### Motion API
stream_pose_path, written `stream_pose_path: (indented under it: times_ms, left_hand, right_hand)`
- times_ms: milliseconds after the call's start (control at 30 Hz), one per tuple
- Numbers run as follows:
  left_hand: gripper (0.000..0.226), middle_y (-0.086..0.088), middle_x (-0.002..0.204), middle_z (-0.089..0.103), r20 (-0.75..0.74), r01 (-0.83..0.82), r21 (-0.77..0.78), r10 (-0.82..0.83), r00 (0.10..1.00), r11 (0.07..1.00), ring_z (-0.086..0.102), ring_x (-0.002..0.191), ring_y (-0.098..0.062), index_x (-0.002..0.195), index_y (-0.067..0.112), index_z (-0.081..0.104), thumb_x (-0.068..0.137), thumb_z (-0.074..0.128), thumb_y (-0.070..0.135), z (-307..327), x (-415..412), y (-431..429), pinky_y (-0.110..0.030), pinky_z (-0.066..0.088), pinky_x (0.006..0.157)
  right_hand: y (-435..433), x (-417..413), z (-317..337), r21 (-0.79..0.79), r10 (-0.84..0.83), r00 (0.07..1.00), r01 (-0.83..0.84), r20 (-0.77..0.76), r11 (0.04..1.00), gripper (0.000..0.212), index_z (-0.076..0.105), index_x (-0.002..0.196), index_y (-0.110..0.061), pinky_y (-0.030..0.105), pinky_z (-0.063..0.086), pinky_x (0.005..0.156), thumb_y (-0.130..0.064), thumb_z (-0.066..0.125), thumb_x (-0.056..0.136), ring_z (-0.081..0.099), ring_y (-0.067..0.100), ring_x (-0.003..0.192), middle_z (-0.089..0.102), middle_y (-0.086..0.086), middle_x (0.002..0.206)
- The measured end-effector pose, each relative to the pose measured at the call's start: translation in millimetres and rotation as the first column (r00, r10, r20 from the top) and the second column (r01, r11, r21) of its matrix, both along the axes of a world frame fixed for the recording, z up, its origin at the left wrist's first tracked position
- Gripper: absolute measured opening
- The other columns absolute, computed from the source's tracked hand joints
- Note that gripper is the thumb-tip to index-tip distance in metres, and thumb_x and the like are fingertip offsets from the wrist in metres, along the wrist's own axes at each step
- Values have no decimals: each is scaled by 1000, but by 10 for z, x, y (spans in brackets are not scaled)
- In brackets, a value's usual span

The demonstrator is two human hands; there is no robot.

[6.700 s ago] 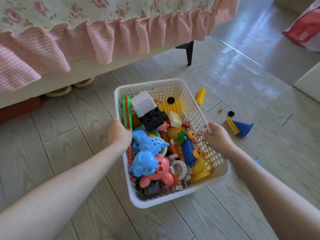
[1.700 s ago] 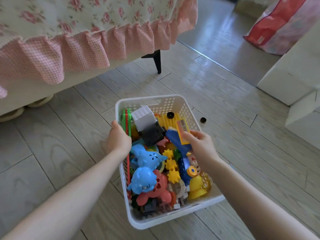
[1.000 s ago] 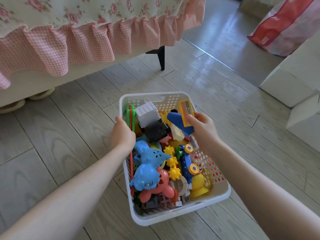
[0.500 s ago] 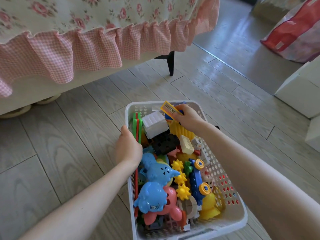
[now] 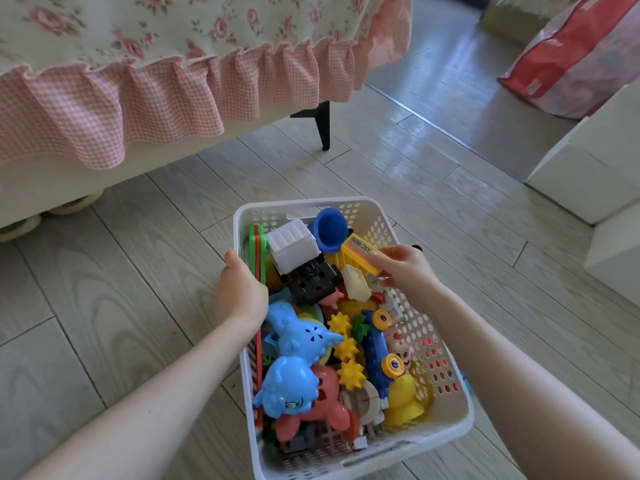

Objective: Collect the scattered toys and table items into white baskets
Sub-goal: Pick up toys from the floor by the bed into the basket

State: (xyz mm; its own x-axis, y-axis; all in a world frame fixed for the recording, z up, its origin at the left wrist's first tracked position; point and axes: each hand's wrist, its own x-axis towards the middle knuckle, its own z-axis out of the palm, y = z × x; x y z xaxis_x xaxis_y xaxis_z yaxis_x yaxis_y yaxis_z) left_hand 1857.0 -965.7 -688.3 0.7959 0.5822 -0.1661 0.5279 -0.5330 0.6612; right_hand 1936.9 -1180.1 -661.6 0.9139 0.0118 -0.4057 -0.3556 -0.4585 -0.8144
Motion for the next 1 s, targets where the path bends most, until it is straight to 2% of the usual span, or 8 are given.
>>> stream_pose_path:
  times_ms: [200,333,433,500,567,667,767,1000]
  left_hand:
    - [32,-13,90,54,3,0,-14,0,1000,1000,51,70,-27,115,7,36,85,39,-4,16,-3,1,-33,39,53]
    - [31,-13,90,55,3,1,-11,-1,1000,1000,53,71,-28,114,6,37,86,40,-4,23,3,-2,-37,43,55]
    - [33,-13,87,53,3,7,-2,-7,1000,1000,51,68,-26,116,6,36,85,40,-5,16,-5,1,-35,39,52]
    - [34,-14,88,55,5,13,5,-13,1000,1000,53,68,-27,117,6,35,86,39,-4,9,-4,0,-35,41,52]
    - [35,-14,87,55,6,14,8,-14,1000,1000,53,68,-28,119,7,35,85,39,-5,4,-2,-1,-35,40,52]
    - [35,-14,85,54,9,15,1,-15,1000,1000,53,66,-28,118,7,35,86,38,-5,3,-8,-1,-32,37,48]
    - [33,-15,88,55,11,18,-1,-18,1000,1000,55,70,-30,117,7,35,86,39,-5,8,-12,-1,-35,42,51]
    - [33,-18,88,55,8,7,24,-7,1000,1000,53,72,-31,116,3,36,85,40,-5,1,5,-4,-36,40,55]
  right_hand:
    - [121,102,-22,-283,145,983,-108,112,953,25,60,113,-10,23,50,57,-22,56,92,62,16,70,63,3,95]
    - [181,117,-24,-149,-64,976,96,207,984,16,61,96,-10,43,56,77,-20,49,95,67,28,84,65,11,96]
    - [201,120,-55,-91,-171,974,186,149,978,22,59,84,-8,42,55,70,-18,44,96,68,31,84,67,15,92]
    - [228,137,-78,-164,-126,980,152,155,975,25,56,77,-9,32,51,57,-17,42,97,69,28,80,66,16,91]
    - [269,185,-90,-216,-92,978,132,188,967,28,52,72,-11,32,50,57,-16,42,97,69,28,80,65,15,88]
    - [335,289,-107,-213,-116,973,159,200,964,24,58,85,-4,38,53,71,-19,44,98,68,29,82,66,17,92]
    - [416,338,-148,-206,-134,972,174,195,963,25,60,101,-3,37,52,73,-22,44,98,67,27,83,66,14,92]
    - [320,311,-196,-218,-50,982,91,184,972,19,56,103,-5,43,54,82,-21,50,95,66,27,88,64,14,96]
